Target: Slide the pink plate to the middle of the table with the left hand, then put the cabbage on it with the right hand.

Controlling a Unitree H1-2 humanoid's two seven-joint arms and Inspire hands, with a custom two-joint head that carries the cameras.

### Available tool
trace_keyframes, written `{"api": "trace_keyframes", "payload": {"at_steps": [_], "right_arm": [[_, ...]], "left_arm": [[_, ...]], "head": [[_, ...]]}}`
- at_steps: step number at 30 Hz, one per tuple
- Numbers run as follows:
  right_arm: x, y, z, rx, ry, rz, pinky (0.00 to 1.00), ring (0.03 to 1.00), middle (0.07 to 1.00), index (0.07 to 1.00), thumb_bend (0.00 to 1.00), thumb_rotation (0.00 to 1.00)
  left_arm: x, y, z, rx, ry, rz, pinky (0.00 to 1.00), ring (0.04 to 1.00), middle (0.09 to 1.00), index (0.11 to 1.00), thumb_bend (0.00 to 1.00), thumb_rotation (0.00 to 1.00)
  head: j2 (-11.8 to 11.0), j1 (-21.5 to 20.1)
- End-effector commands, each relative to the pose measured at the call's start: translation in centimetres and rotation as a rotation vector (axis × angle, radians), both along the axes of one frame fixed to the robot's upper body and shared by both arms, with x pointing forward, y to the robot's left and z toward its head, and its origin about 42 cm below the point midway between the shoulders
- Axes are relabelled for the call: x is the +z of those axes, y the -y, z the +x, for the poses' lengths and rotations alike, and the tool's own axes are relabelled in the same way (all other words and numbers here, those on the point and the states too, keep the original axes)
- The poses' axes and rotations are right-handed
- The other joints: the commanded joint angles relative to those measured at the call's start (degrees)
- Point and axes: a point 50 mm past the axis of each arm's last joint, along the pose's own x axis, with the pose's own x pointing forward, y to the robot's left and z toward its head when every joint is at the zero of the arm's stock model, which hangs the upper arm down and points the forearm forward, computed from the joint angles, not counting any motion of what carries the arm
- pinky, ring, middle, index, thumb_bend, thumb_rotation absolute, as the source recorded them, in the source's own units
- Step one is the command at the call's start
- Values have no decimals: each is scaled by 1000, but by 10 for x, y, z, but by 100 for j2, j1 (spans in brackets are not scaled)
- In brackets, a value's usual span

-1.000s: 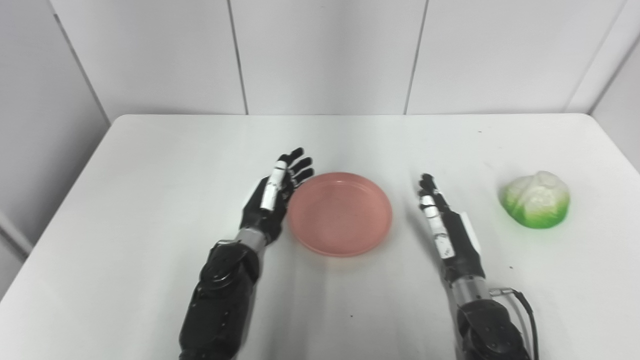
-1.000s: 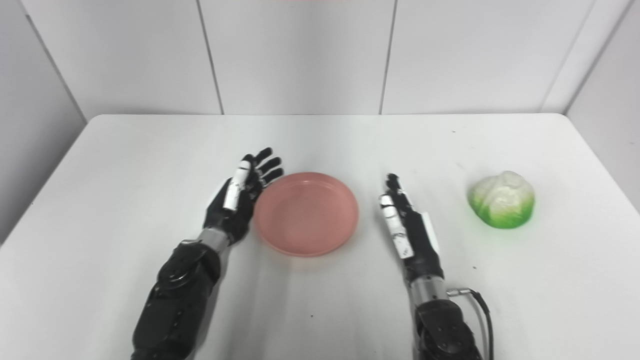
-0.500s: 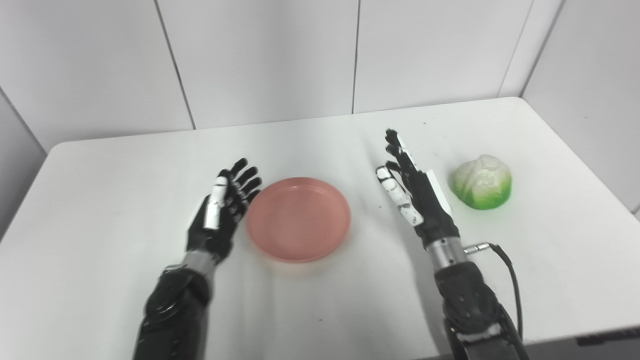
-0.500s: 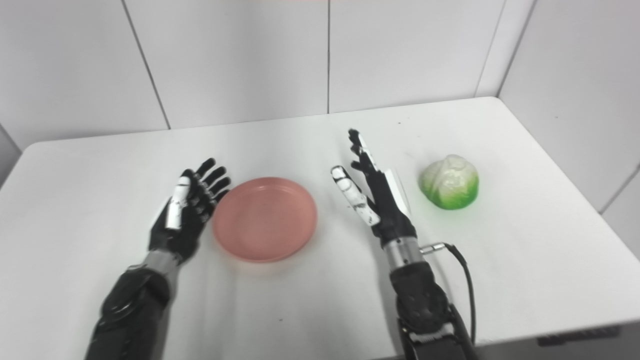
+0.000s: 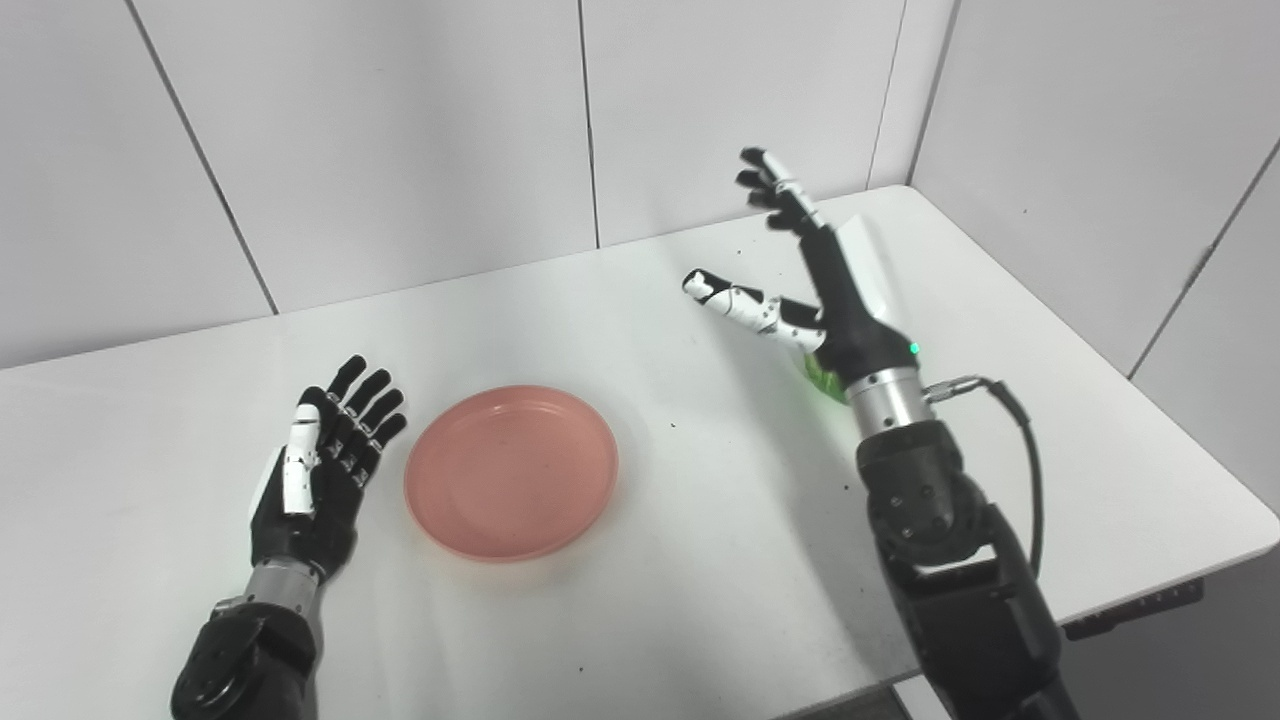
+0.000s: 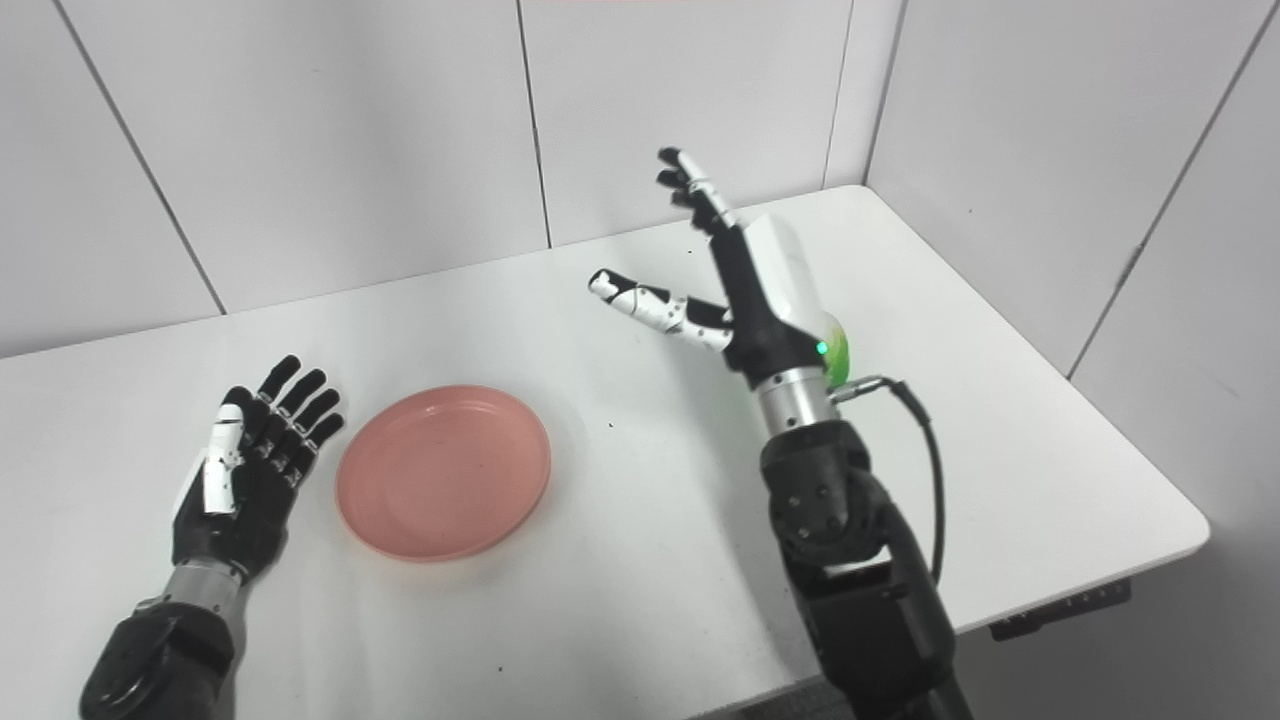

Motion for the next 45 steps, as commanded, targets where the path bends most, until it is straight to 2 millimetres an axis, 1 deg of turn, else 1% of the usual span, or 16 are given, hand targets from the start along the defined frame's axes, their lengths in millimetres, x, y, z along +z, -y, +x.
{"api": "trace_keyframes", "payload": {"at_steps": [1, 2, 5, 6, 8, 13, 15, 19, 21, 27, 30, 35, 38, 41, 45], "right_arm": [[23, 11, -2, -39, 76, -35, 789, 836, 862, 899, 902, 630], [24, 15, -3, -53, 77, -50, 789, 853, 881, 914, 920, 617], [25, 31, -7, -109, 75, -98, 782, 861, 891, 919, 947, 606], [25, 37, -9, -121, 73, -106, 811, 879, 903, 928, 953, 583], [26, 49, -14, -162, 59, -116, 829, 891, 912, 933, 964, 574], [26, 70, -21, -249, 15, -139, 806, 889, 915, 939, 976, 572], [24, 77, -24, -279, -5, -147, 798, 883, 912, 935, 978, 580], [18, 86, -27, -303, -42, -147, 792, 875, 907, 930, 936, 550], [13, 90, -28, -308, -69, -148, 783, 872, 906, 933, 937, 546], [-4, 98, -28, -317, -153, -126, 758, 860, 900, 925, 957, 542], [-11, 99, -28, -323, -198, -123, 762, 863, 903, 925, 965, 546], [-21, 98, -23, -318, -275, -113, 768, 873, 915, 933, 986, 557], [-27, 99, -20, -301, -309, -112, 777, 879, 922, 941, 997, 540], [-32, 101, -17, -289, -333, -124, 768, 875, 921, 942, 1000, 546], [-36, 104, -13, -269, -367, -112, 797, 892, 930, 944, 1000, 526]], "left_arm": [[-35, -16, -14, 17, -138, 18, 914, 899, 911, 903, 478, 1000], [-36, -18, -13, 16, -137, 14, 916, 899, 908, 899, 478, 1000], [-37, -22, -11, 13, -137, 7, 917, 899, 908, 895, 480, 1000], [-37, -23, -11, 13, -136, 6, 911, 896, 904, 892, 481, 1000], [-38, -26, -10, 12, -137, 2, 911, 896, 904, 892, 476, 1000], [-39, -29, -7, 15, -138, 1, 900, 886, 894, 882, 475, 1000], [-40, -31, -7, 10, -136, 2, 901, 887, 897, 886, 479, 1000], [-40, -34, -6, 9, -137, -4, 906, 891, 902, 891, 472, 1000], [-40, -36, -6, 10, -139, -7, 905, 890, 902, 892, 464, 1000], [-39, -39, -5, 15, -149, -18, 908, 893, 906, 896, 455, 1000], [-38, -40, -4, 16, -154, -19, 904, 892, 907, 897, 450, 1000], [-37, -41, -4, 19, -156, -22, 899, 892, 907, 901, 445, 1000], [-37, -42, -4, 22, -157, -22, 900, 889, 903, 894, 442, 1000], [-36, -43, -5, 16, -156, -23, 899, 888, 904, 895, 445, 1000], [-35, -45, -6, 12, -156, -21, 893, 886, 904, 899, 447, 1000]], "head": [[-4, -61], [-4, -61], [12, -160], [18, -184], [23, -188], [28, -237], [31, -262], [46, -317], [48, -337], [72, -372], [78, -369], [91, -384], [100, -385], [125, -391], [155, -393]]}}
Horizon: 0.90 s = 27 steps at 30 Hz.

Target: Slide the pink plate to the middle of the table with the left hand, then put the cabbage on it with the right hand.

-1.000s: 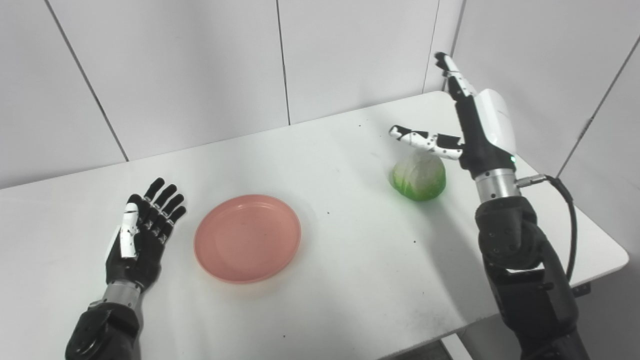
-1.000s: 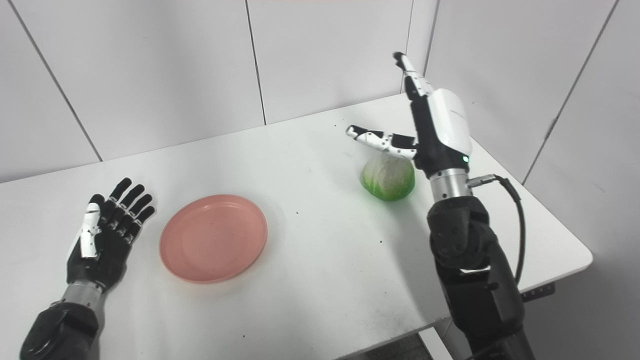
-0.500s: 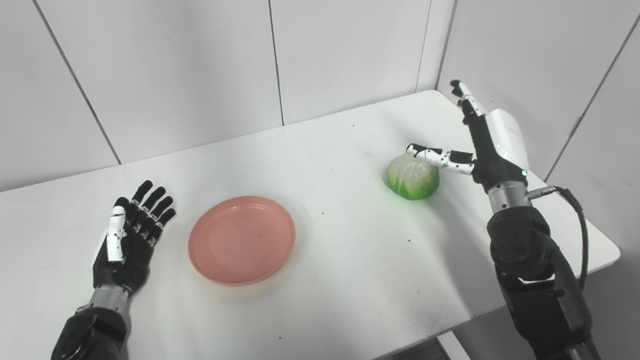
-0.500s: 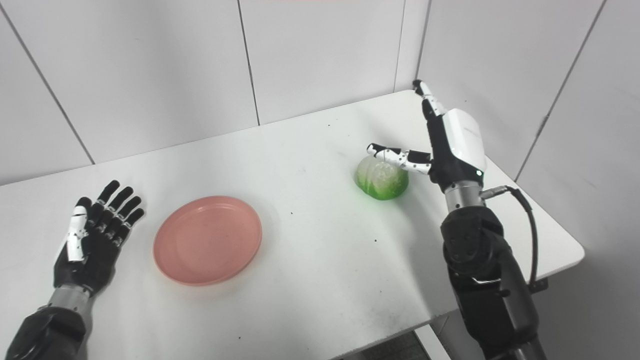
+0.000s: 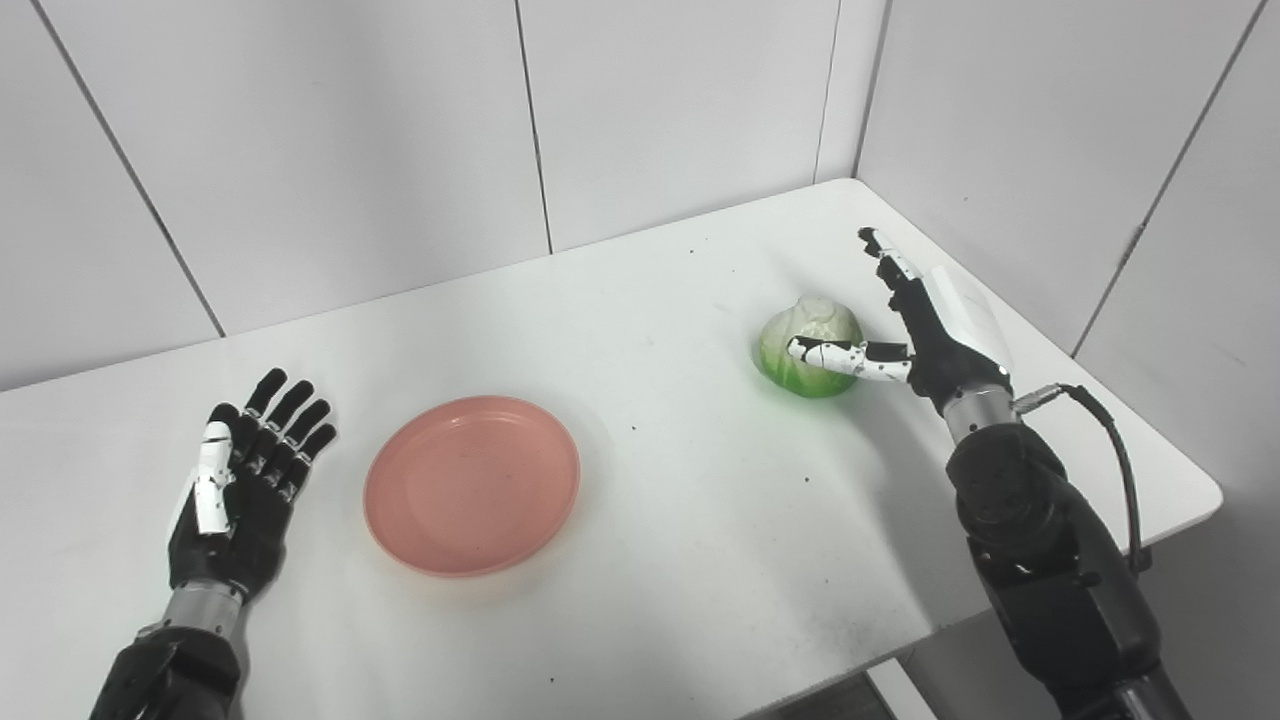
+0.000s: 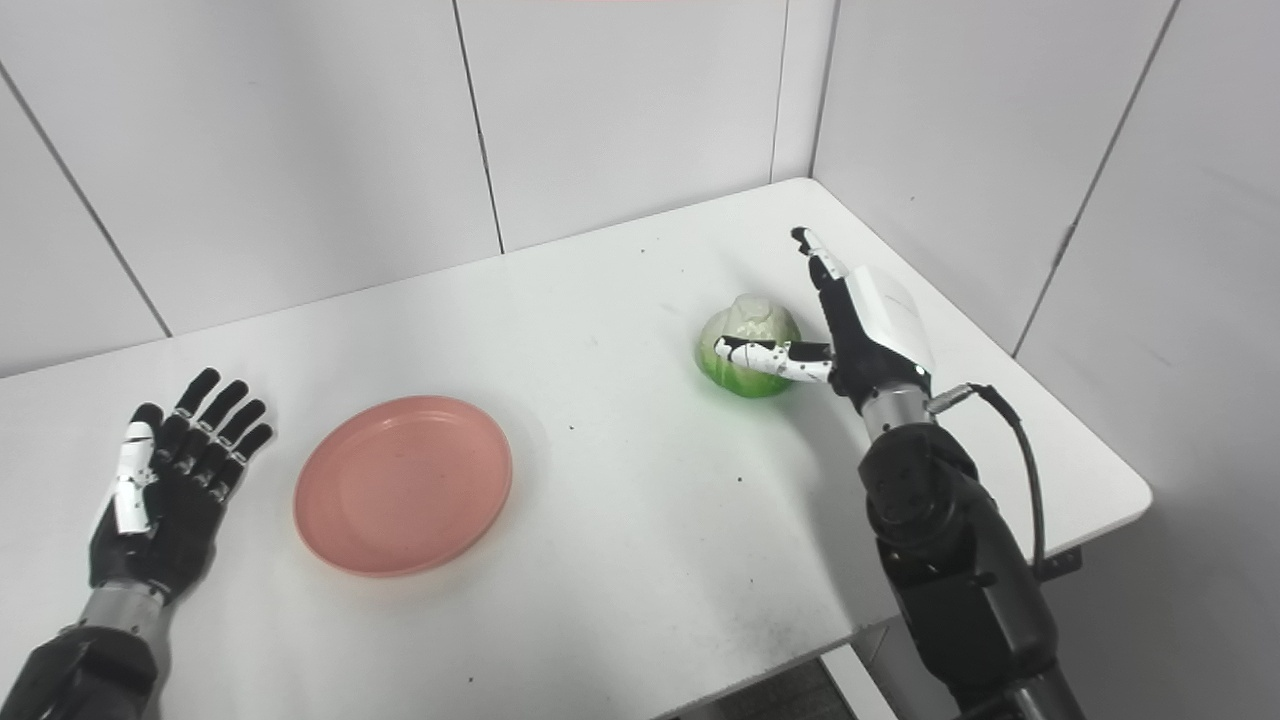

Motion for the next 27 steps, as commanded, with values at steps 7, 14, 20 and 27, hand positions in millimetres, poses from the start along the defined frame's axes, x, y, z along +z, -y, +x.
{"api": "trace_keyframes", "payload": {"at_steps": [7, 14, 20, 27], "right_arm": [[14, 7, 16, 14, -3, -33, 811, 907, 944, 955, 1000, 519], [15, 9, 28, 14, -43, -53, 815, 914, 951, 965, 1000, 542], [18, 9, 38, 9, -59, -54, 810, 917, 959, 966, 1000, 509], [18, 10, 51, 15, -87, -46, 809, 917, 960, 966, 1000, 488]], "left_arm": [[-32, -17, -24, 7, -144, 15, 887, 884, 899, 895, 450, 1000], [-29, -18, -27, 4, -141, 17, 885, 882, 895, 890, 457, 1000], [-27, -20, -29, 2, -142, 22, 881, 877, 890, 884, 464, 1000], [-26, -21, -31, -5, -140, 19, 880, 878, 893, 889, 459, 1000]], "head": [[41, -4], [110, -5], [136, 5], [173, 9]]}}
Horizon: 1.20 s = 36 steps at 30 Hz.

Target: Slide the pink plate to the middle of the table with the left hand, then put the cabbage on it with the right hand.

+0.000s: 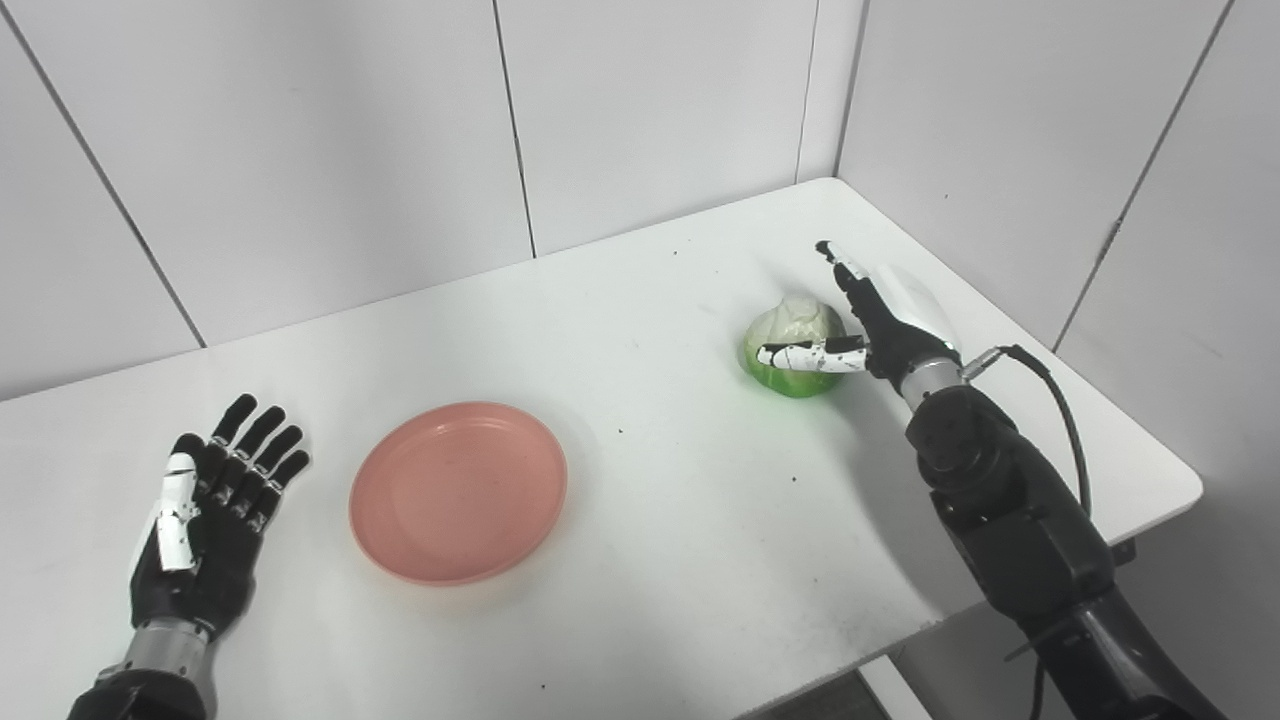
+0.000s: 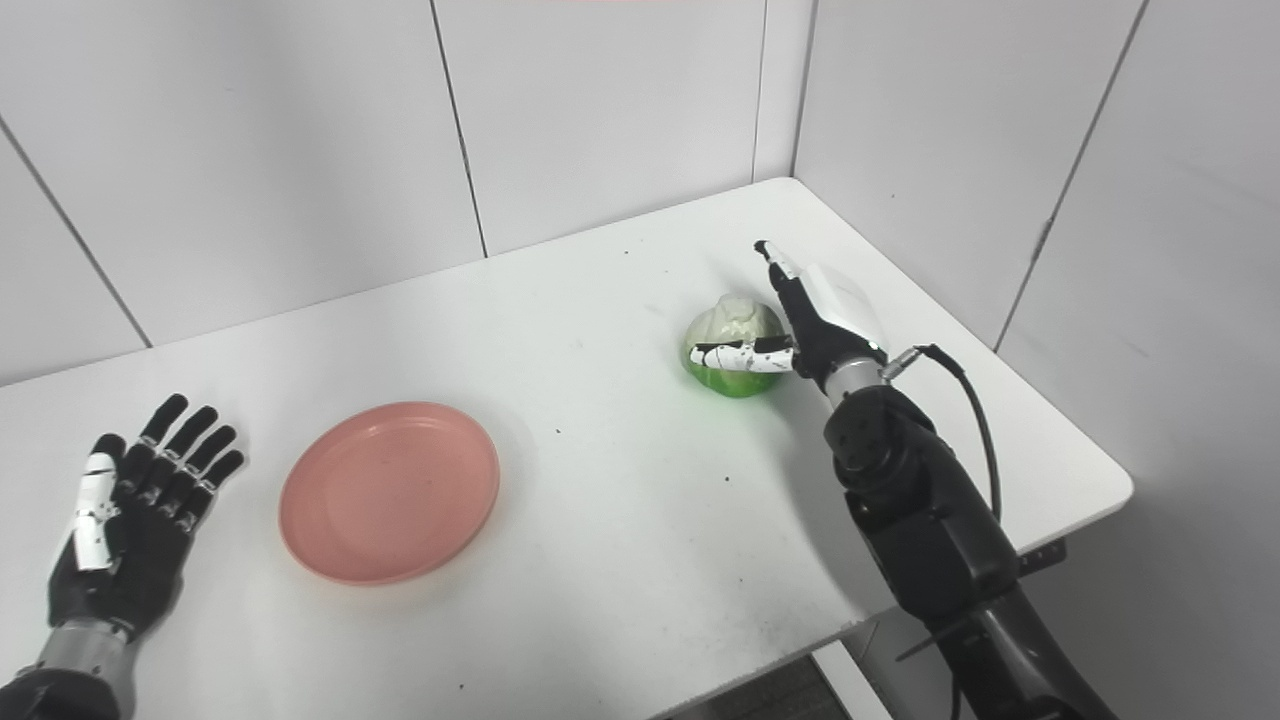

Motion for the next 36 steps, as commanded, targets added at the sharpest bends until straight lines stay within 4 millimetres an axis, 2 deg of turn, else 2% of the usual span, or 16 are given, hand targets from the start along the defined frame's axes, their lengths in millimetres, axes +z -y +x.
{"api": "trace_keyframes", "payload": {"at_steps": [1, 12, 19, 23, 27, 36], "right_arm": [[26, 5, 11, -3, 64, -34, 807, 917, 961, 967, 1000, 488], [23, 10, 17, -3, 15, -51, 800, 914, 956, 957, 1000, 462], [22, 12, 22, 25, -44, -32, 838, 935, 970, 976, 1000, 428], [22, 13, 24, 37, -107, -53, 822, 933, 963, 971, 1000, 449], [21, 13, 26, 46, -136, -35, 770, 914, 950, 955, 1000, 413], [14, 14, 28, 67, -180, -21, 771, 864, 901, 931, 1000, 302]], "left_arm": [[-28, -8, -17, -1, -137, 15, 878, 876, 892, 887, 461, 1000], [-26, -10, -18, -10, -137, 18, 889, 882, 896, 890, 462, 1000], [-26, -9, -19, -17, -131, 24, 886, 880, 894, 889, 461, 1000], [-25, -8, -19, -18, -133, 24, 885, 880, 894, 889, 465, 1000], [-26, -8, -19, -24, -128, 29, 884, 880, 893, 888, 468, 1000], [-25, -7, -19, -32, -122, 33, 894, 887, 898, 890, 478, 1000]], "head": [[16, 10], [68, 0], [78, -1], [104, 1], [110, 12], [134, 28]]}}
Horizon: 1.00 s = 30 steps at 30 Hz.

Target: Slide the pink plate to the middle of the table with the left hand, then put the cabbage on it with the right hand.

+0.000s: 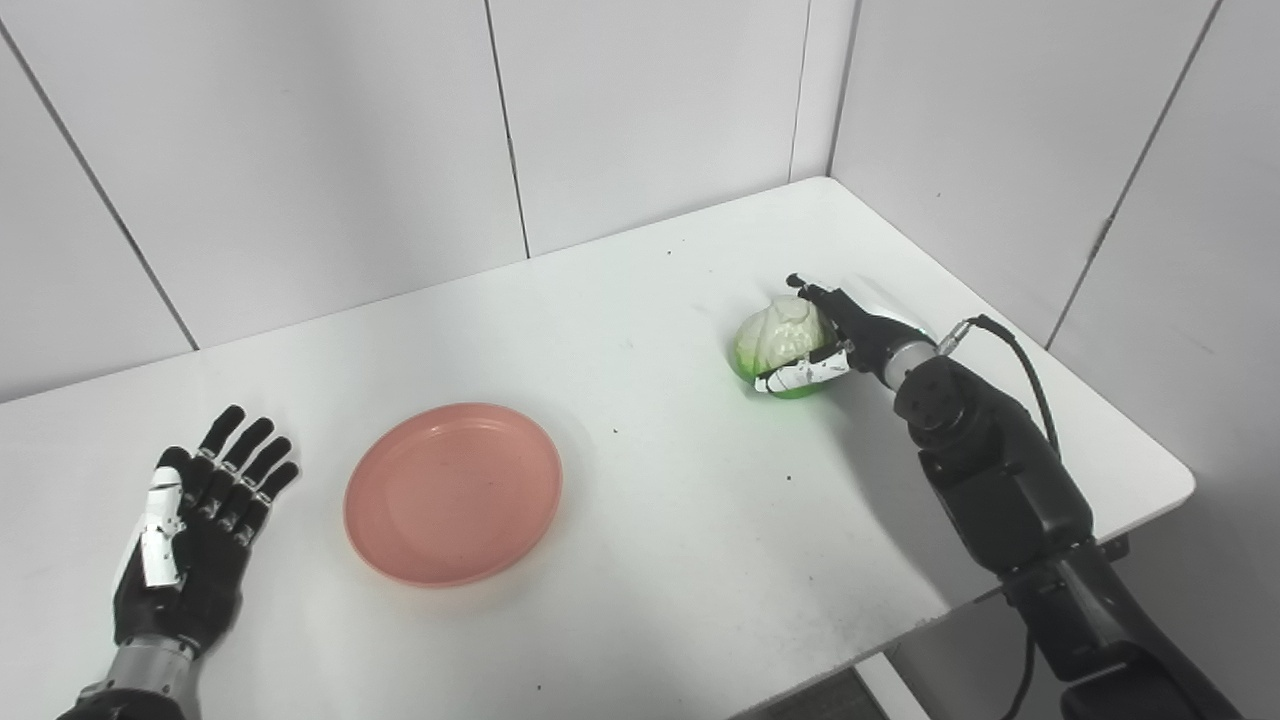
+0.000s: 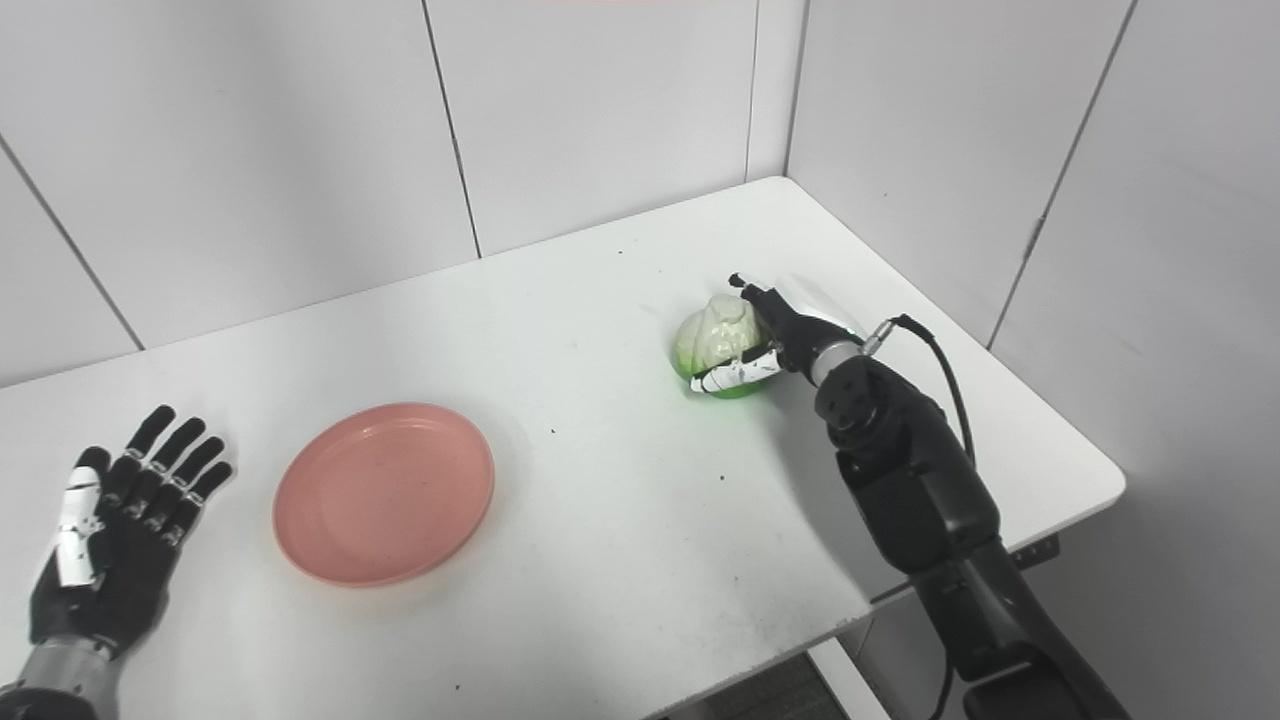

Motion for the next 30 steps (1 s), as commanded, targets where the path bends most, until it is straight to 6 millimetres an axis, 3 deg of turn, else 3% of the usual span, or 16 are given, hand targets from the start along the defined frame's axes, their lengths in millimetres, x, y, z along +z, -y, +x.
{"api": "trace_keyframes", "payload": {"at_steps": [1, 4, 6, 7, 8, 9, 10, 11, 14, 30], "right_arm": [[14, 3, 9, 6, 29, -10, 775, 860, 896, 927, 1000, 292], [10, 4, 9, -4, 49, 0, 763, 815, 848, 871, 1000, 217], [7, 5, 9, -8, 79, 12, 662, 695, 728, 735, 912, 97], [6, 5, 10, -10, 97, 19, 644, 675, 708, 715, 897, 81], [3, 6, 10, -18, 111, 22, 627, 641, 671, 634, 762, 99], [2, 6, 10, -23, 121, 23, 541, 554, 572, 539, 624, 40], [1, 6, 10, -29, 134, 26, 511, 524, 538, 507, 578, 20], [0, 6, 10, -32, 141, 28, 423, 460, 487, 510, 544, 6], [-1, 6, 11, -41, 155, 38, 386, 438, 469, 507, 530, 0], [-4, 6, 9, -74, 206, 99, 402, 443, 471, 504, 528, 0]], "left_arm": [[-26, -4, -13, -13, -123, 21, 896, 888, 898, 889, 480, 1000], [-25, -3, -13, -9, -125, 17, 895, 886, 897, 887, 478, 1000], [-25, -3, -13, -10, -127, 13, 891, 885, 896, 889, 477, 1000], [-25, -3, -13, -10, -127, 13, 891, 885, 896, 889, 477, 1000], [-25, -3, -13, -11, -125, 16, 889, 883, 895, 888, 477, 1000], [-25, -3, -13, -13, -123, 18, 889, 884, 895, 889, 480, 1000], [-25, -3, -13, -11, -123, 22, 889, 884, 895, 889, 481, 1000], [-25, -2, -13, -11, -124, 25, 885, 881, 893, 885, 484, 1000], [-25, -2, -13, -8, -124, 26, 885, 881, 892, 883, 486, 1000], [-25, 5, -13, -16, -120, 30, 888, 888, 902, 894, 499, 1000]], "head": [[2, 2], [8, 5], [10, 12], [13, 16], [15, 23], [15, 23], [19, 30], [19, 30], [29, 35], [31, 186]]}}
